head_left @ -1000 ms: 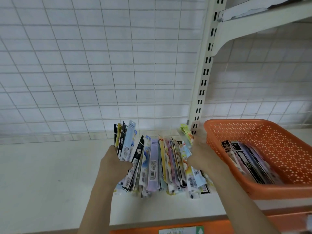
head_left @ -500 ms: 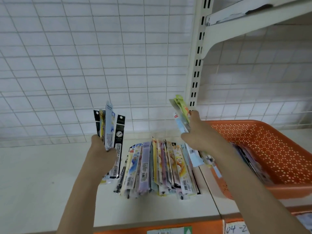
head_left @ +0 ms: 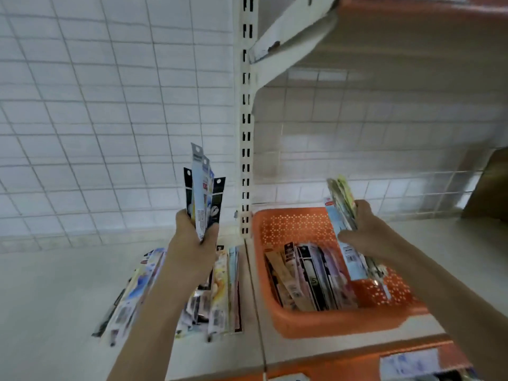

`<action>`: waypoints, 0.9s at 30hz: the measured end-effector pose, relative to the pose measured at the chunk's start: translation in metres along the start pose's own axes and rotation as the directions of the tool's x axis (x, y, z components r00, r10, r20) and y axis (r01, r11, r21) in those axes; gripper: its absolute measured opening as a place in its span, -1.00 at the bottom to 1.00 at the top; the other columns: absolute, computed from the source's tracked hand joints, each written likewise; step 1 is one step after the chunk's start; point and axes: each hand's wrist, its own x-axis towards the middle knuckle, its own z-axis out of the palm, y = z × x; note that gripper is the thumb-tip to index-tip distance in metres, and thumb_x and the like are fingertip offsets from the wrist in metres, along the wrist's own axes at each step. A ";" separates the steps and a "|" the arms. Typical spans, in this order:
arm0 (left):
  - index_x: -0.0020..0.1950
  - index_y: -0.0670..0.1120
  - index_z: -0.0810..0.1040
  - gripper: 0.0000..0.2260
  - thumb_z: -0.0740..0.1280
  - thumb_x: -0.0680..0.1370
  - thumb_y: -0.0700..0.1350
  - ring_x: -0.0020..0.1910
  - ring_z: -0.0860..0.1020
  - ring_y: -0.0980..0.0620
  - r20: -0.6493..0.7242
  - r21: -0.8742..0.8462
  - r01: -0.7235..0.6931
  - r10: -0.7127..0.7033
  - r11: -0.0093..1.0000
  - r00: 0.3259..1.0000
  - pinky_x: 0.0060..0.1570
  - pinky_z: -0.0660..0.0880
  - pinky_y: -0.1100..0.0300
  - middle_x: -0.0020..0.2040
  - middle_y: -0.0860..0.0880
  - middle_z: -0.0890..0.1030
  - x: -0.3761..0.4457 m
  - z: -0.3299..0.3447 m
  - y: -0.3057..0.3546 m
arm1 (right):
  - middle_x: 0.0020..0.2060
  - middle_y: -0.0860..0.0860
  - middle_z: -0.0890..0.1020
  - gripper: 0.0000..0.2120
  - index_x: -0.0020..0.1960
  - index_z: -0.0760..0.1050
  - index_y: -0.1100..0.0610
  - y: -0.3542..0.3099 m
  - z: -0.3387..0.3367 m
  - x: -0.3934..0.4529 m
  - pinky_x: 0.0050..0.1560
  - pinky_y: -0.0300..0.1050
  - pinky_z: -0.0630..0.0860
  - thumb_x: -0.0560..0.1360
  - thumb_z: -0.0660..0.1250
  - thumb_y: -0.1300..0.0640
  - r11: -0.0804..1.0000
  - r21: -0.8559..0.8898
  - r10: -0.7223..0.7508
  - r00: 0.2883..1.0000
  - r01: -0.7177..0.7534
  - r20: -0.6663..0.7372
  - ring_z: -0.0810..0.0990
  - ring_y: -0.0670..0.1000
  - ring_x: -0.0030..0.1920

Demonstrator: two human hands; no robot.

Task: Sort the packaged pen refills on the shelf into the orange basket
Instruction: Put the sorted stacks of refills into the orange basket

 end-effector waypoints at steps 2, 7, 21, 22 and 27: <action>0.09 -0.10 0.24 -0.84 0.21 0.59 -0.14 -0.38 0.37 0.06 0.032 0.000 0.013 -0.013 1.000 0.999 -0.45 0.30 0.24 -0.27 -0.04 0.38 -0.004 0.016 0.006 | -0.14 0.08 0.47 -0.41 0.38 0.07 0.11 0.022 0.002 0.003 -0.32 -0.09 0.51 0.46 0.30 0.22 1.000 -0.018 0.023 0.999 -0.023 0.035 0.52 0.02 -0.25; 0.10 -0.06 0.25 -0.83 0.23 0.58 -0.13 -0.37 0.40 0.05 0.042 0.023 0.023 -0.024 0.999 0.999 -0.45 0.30 0.23 -0.27 -0.05 0.41 -0.014 0.043 0.025 | -0.34 0.03 0.45 -0.12 0.50 -0.35 0.11 0.033 0.003 0.006 -0.55 -0.29 0.31 0.49 0.26 0.24 0.987 -0.159 0.057 0.977 -0.024 0.206 0.42 -0.06 -0.45; 0.08 -0.03 0.21 -0.79 0.23 0.56 -0.14 -0.28 0.45 0.07 0.077 0.395 0.046 -0.083 0.918 0.994 -0.46 0.35 0.24 -0.21 0.04 0.39 -0.015 0.092 0.052 | 0.08 0.05 0.53 -0.67 0.21 0.43 0.15 0.064 -0.012 -0.001 -0.01 -0.13 0.48 0.54 0.21 -0.02 0.884 -0.326 -0.285 0.938 0.336 0.195 0.50 0.01 0.03; 0.09 -0.05 0.22 -0.80 0.23 0.55 -0.15 -0.30 0.44 0.07 0.098 0.422 0.056 -0.107 0.905 0.989 -0.47 0.35 0.24 -0.21 0.03 0.39 -0.012 0.099 0.054 | 0.09 0.05 0.54 -0.71 0.18 0.46 0.14 0.068 -0.014 -0.003 0.04 -0.11 0.49 0.55 0.20 0.01 0.885 -0.295 -0.336 0.933 0.361 0.131 0.50 0.01 0.03; 0.37 -0.18 0.25 -0.51 0.27 0.46 -0.24 -0.25 0.49 0.02 0.229 0.628 0.028 -0.219 0.778 0.949 -0.42 0.48 0.20 -0.04 -0.09 0.46 0.002 0.141 0.051 | 0.05 0.01 0.54 -0.81 0.11 0.52 0.14 0.083 -0.022 -0.010 0.04 -0.15 0.50 0.55 0.23 0.11 0.844 -0.253 -0.505 0.859 0.473 -0.079 0.54 0.01 0.01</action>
